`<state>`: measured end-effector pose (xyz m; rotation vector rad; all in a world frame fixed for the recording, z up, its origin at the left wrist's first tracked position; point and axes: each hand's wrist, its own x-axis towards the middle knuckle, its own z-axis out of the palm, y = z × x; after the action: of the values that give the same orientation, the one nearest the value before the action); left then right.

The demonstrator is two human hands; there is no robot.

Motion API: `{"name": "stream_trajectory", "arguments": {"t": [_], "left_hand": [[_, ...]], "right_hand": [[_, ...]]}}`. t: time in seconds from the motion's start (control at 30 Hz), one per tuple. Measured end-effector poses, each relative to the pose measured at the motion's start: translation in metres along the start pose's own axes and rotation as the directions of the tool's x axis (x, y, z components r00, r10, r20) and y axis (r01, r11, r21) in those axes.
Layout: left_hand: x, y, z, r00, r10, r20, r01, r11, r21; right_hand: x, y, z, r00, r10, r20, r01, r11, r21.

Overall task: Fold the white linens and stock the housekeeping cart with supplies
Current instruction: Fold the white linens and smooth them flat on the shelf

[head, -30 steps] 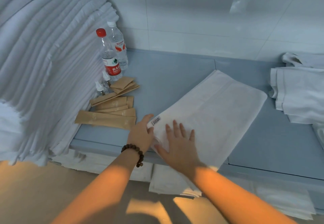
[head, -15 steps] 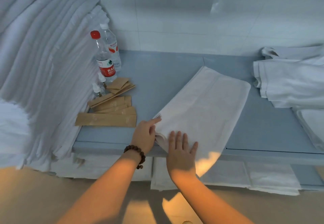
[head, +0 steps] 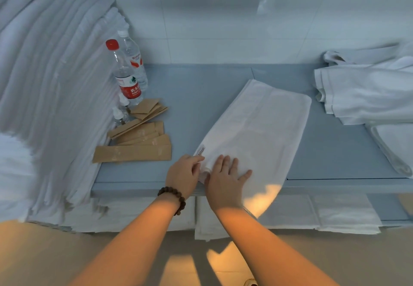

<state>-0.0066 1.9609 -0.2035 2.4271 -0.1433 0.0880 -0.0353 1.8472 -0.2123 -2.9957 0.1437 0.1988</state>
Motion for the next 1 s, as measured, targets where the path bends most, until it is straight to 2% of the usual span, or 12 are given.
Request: {"name": "stream_trajectory", "arguments": {"t": [0.17,0.4,0.5,0.53,0.6,0.67,0.7,0.8,0.9,1.0], "left_hand": [[0.0,0.007,0.003,0.999,-0.024,0.022,0.025,0.999,-0.046],[-0.002,0.048,0.03,0.995,-0.06,0.074,0.073,0.98,-0.185],[0.002,0.058,0.036,0.993,-0.085,0.078,0.098,0.978,-0.186],[0.002,0.059,0.036,0.994,-0.087,0.067,0.096,0.987,-0.131],[0.001,0.06,0.037,1.0,-0.005,0.006,0.004,0.992,0.126],[-0.001,0.06,0.041,0.989,0.13,0.076,-0.149,0.912,0.381],[-0.001,0.06,0.046,0.972,0.173,0.157,-0.225,0.871,0.436],[0.0,0.054,0.061,0.938,0.182,0.294,-0.304,0.839,0.451],[0.001,0.051,0.069,0.943,0.172,0.284,-0.289,0.845,0.449],[0.001,0.05,0.071,0.938,0.178,0.298,-0.31,0.817,0.486]], "right_hand": [[0.003,0.015,0.001,1.0,0.003,0.023,-0.002,0.998,-0.06],[0.036,0.076,-0.019,0.992,-0.076,0.101,0.085,0.992,-0.089],[0.037,0.094,-0.026,0.982,-0.096,0.165,0.122,0.981,-0.153],[0.034,0.098,-0.026,0.978,-0.1,0.185,0.132,0.976,-0.173],[0.027,0.106,-0.024,0.973,-0.109,0.204,0.147,0.972,-0.183],[0.022,0.113,-0.022,0.971,-0.124,0.202,0.159,0.973,-0.17],[0.02,0.116,-0.021,0.971,-0.133,0.197,0.165,0.974,-0.157],[0.015,0.117,-0.019,0.972,-0.179,0.152,0.198,0.973,-0.12],[0.008,0.123,-0.018,0.972,-0.21,0.109,0.22,0.971,-0.092],[-0.003,0.123,-0.025,0.955,-0.297,0.002,0.293,0.94,-0.178]]}}
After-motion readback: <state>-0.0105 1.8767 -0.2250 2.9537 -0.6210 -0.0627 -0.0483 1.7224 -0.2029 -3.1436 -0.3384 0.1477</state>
